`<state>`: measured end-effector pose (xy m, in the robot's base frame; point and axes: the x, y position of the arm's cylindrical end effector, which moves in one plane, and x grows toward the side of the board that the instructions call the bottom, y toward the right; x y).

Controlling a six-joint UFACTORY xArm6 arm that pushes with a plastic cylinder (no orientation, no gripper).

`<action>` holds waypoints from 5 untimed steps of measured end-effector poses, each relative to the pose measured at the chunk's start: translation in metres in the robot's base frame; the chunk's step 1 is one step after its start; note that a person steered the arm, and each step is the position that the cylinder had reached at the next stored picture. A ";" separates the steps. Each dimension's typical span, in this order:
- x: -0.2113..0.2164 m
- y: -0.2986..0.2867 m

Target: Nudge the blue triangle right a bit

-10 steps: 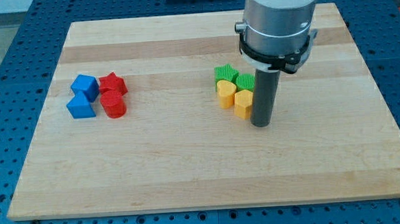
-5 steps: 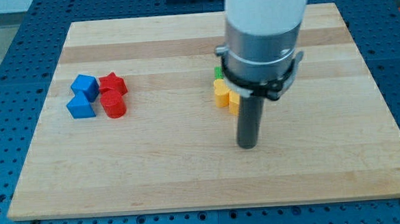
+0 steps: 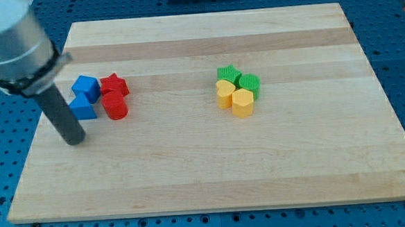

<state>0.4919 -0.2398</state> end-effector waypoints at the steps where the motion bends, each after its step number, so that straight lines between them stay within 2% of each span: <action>1: -0.010 -0.036; 2: -0.045 -0.046; 5: -0.054 0.035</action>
